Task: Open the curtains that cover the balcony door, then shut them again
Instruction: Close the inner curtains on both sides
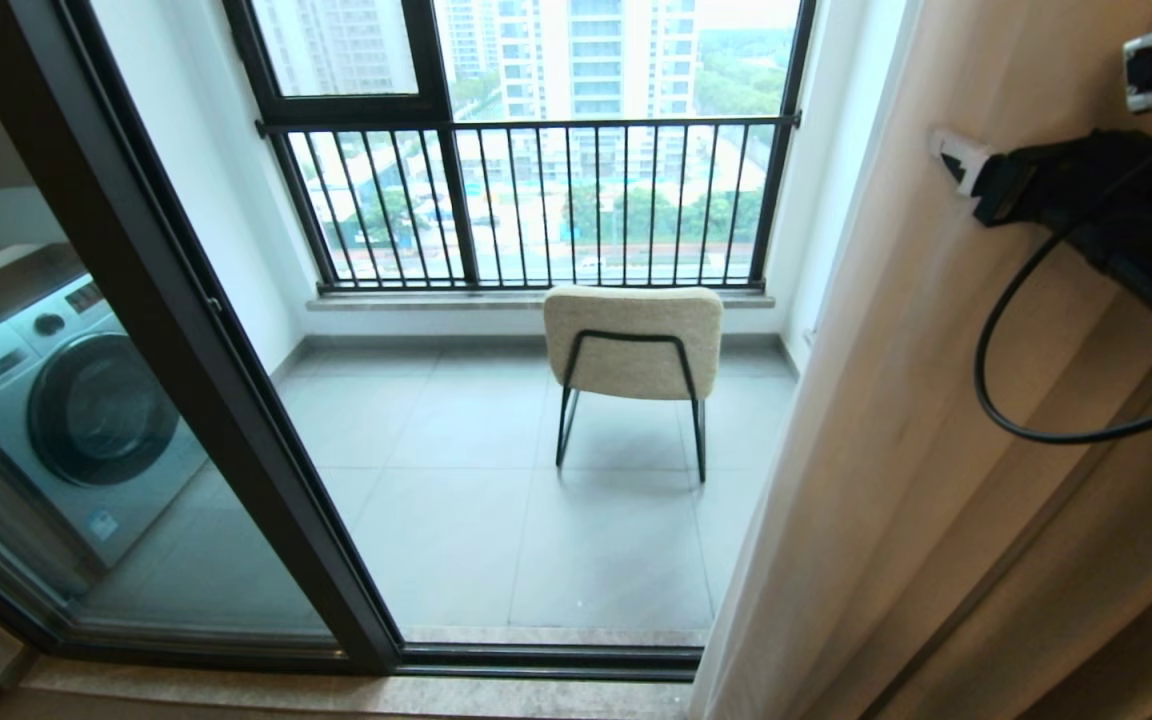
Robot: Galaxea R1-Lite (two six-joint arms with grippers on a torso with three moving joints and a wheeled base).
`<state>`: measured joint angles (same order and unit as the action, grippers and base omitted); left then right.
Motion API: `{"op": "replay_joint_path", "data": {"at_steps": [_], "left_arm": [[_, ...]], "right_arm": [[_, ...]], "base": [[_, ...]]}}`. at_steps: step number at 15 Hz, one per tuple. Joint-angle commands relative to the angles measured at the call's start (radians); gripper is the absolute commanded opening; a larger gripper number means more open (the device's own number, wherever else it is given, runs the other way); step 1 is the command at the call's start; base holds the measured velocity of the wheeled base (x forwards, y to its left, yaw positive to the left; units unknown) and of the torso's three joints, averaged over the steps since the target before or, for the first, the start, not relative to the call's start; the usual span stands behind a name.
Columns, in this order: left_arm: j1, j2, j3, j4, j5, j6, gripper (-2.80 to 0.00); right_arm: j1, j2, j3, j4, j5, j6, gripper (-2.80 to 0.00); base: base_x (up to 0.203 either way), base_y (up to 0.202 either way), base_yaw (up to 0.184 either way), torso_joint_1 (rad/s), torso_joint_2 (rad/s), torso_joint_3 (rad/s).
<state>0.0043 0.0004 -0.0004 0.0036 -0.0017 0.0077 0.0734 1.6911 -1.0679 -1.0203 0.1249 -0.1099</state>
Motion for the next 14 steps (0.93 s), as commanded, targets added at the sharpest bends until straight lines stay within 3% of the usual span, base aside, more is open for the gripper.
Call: {"op": "replay_joint_path", "data": {"at_steps": [1,14], "left_arm": [[0.000,0.000,-0.001,0.001,0.000,0.000,-2.80],[0.000,0.000,0.000,-0.001,0.000,0.000,-2.80]], "right_arm": [[0.000,-0.014,0.001,-0.005,0.001,-0.001,-2.80],[0.000,-0.085,0.033,-0.009,-0.001,0.004,-2.80]], "base": [[0.000,0.000,0.000,0.000,0.00,0.000],[0.000,0.000,0.000,0.000,0.00,0.000]]}}
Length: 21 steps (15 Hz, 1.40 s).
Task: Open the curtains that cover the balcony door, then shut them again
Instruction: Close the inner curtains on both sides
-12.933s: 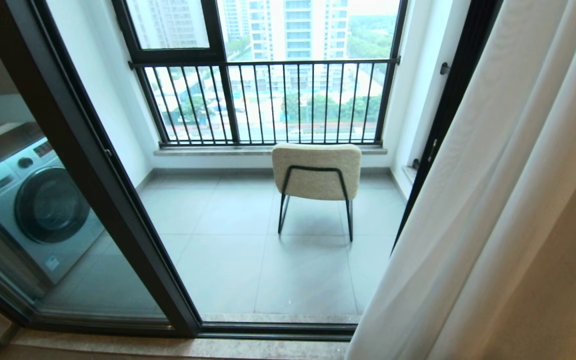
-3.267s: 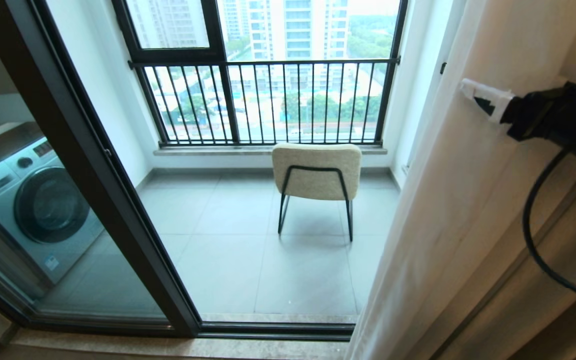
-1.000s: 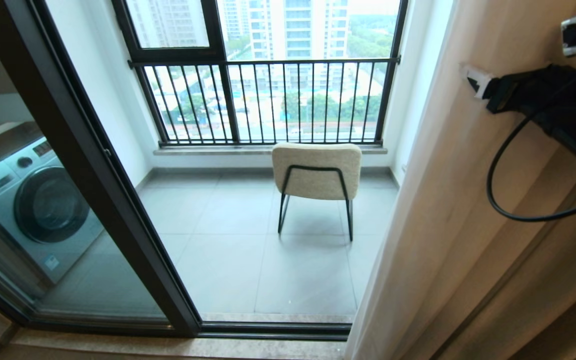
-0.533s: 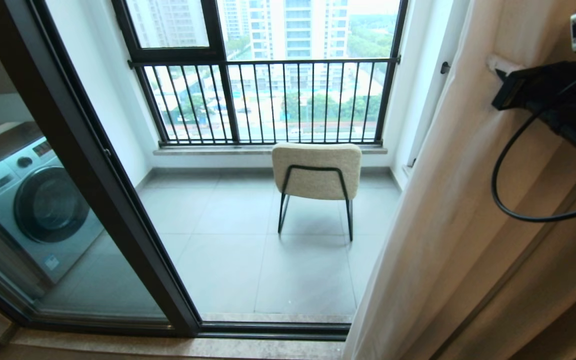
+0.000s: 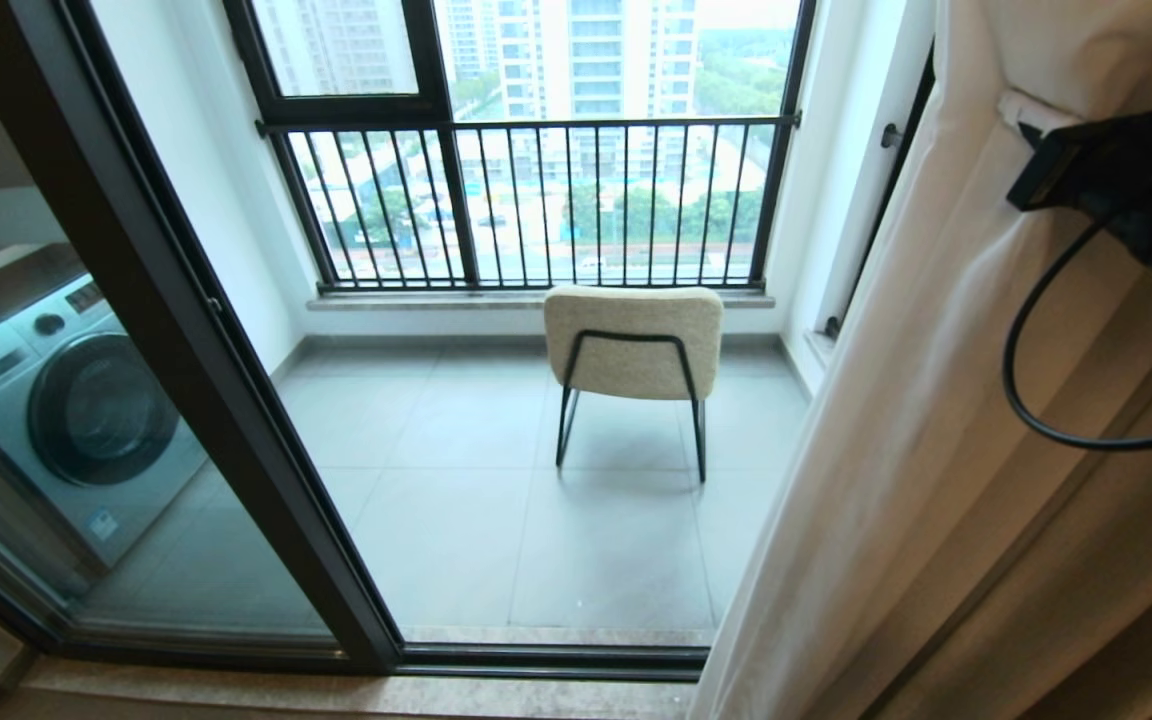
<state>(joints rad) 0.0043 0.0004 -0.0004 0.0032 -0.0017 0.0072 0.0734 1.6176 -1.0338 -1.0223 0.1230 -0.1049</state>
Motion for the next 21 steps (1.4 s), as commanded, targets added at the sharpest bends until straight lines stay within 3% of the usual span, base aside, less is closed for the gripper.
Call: {"op": "replay_joint_path", "data": {"at_steps": [1,6,9,21], "left_arm": [[0.000,0.000,0.000,0.001,0.000,0.000,-2.80],[0.001,0.000,0.000,0.000,0.000,0.000,-2.80],[0.000,0.000,-0.001,0.000,0.000,0.000,-2.80],[0.001,0.000,0.000,0.001,0.000,0.002,-2.80]], "right_arm": [[0.000,-0.024,0.000,-0.007,0.001,-0.001,-2.80],[-0.001,-0.068,0.002,-0.006,-0.001,-0.001,-2.80],[0.000,-0.071,0.000,-0.007,-0.051,0.002,-2.80],[0.002,-0.087,-0.003,-0.012,-0.052,0.020,-2.80]], "base": [[0.000,0.000,0.000,0.000,0.00,0.000],[0.000,0.000,0.000,0.000,0.00,0.000],[0.000,0.000,0.000,0.000,0.00,0.000],[0.000,0.000,0.000,0.000,0.00,0.000]]}}
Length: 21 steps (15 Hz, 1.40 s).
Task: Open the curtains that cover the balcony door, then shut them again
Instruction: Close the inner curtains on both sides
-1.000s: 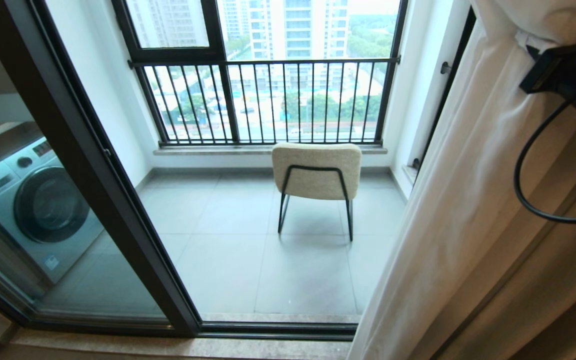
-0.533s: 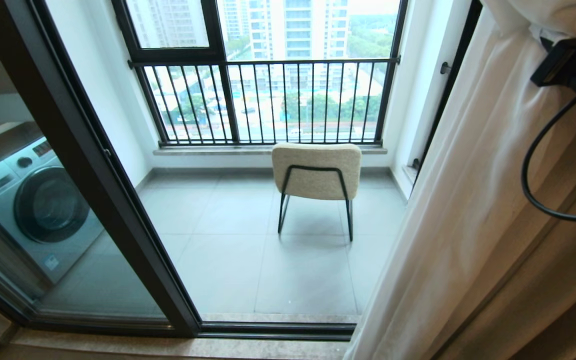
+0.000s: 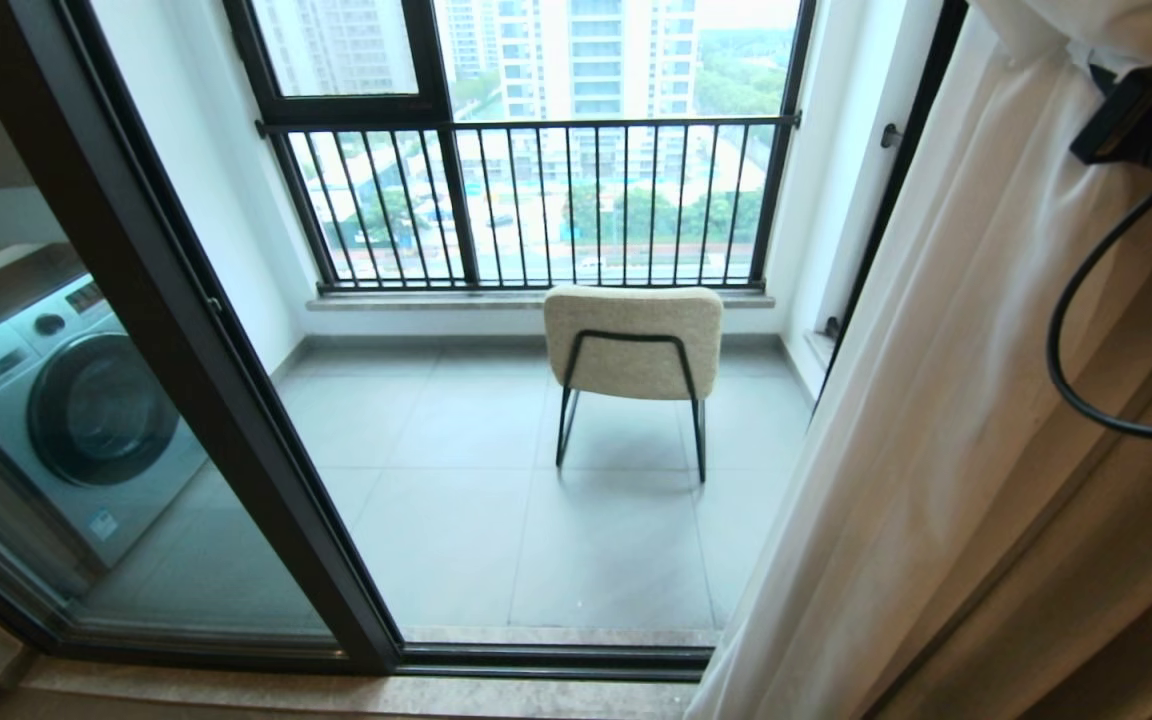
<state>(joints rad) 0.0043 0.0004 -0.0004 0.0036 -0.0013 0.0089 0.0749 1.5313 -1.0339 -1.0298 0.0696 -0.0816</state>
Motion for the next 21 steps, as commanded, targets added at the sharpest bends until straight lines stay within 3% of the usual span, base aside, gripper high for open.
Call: {"op": "replay_joint_path", "data": {"at_steps": [1,16,21], "left_arm": [[0.001,0.000,0.000,0.001,0.000,0.002,-2.80],[0.001,0.000,0.000,0.001,0.000,-0.001,-2.80],[0.000,0.000,0.000,-0.001,0.000,-0.003,-2.80]], "right_arm": [[0.000,0.002,-0.014,-0.022,0.001,0.015,-2.80],[0.002,0.027,-0.014,-0.046,0.001,0.029,-2.80],[0.002,0.037,-0.018,-0.046,0.003,0.029,-2.80]], "base": [[0.000,0.000,0.000,0.000,0.00,0.000],[0.000,0.000,0.000,0.000,0.00,0.000],[0.000,0.161,-0.002,0.005,0.00,0.003]]}}
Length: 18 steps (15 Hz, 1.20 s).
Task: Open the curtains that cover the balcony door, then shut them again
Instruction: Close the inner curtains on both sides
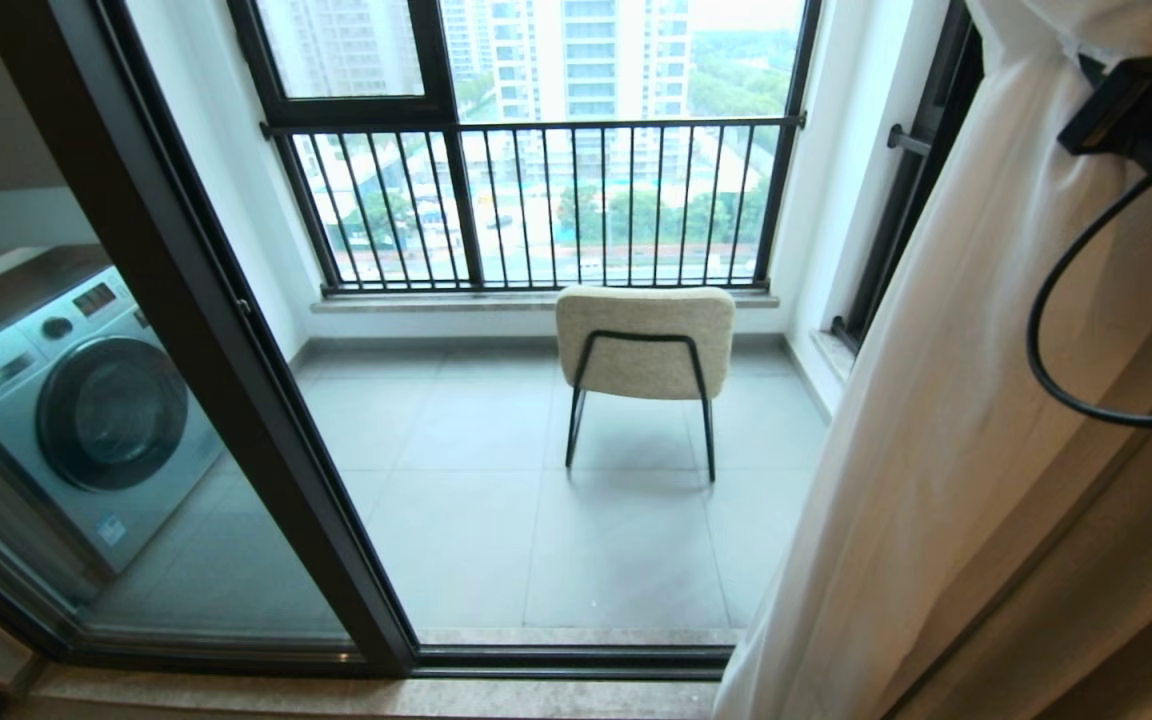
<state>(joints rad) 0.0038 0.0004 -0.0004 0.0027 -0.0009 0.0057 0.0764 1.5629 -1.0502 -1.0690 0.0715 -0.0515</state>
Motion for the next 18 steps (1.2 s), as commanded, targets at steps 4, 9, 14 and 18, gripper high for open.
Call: {"op": "replay_joint_path", "data": {"at_steps": [4,9,14,18], "left_arm": [[0.001,0.000,-0.001,0.000,-0.001,0.000,-2.80],[0.001,0.000,0.000,0.000,-0.001,0.000,-2.80],[0.001,0.000,0.000,0.000,-0.001,0.000,-2.80],[0.001,0.000,0.000,0.000,-0.001,0.000,-2.80]], "right_arm": [[0.001,0.014,-0.002,-0.012,0.001,-0.001,-2.80],[0.002,0.020,-0.004,-0.014,0.001,-0.002,-2.80],[0.004,0.016,-0.002,-0.014,-0.001,-0.002,-2.80],[0.007,0.013,-0.001,-0.015,-0.001,-0.006,-2.80]], "base": [[0.000,0.192,0.000,0.002,0.00,0.003],[0.000,0.195,-0.002,0.002,0.00,0.004],[0.000,0.196,0.000,0.002,0.00,0.004],[0.000,0.181,0.002,0.002,0.00,0.003]]}}
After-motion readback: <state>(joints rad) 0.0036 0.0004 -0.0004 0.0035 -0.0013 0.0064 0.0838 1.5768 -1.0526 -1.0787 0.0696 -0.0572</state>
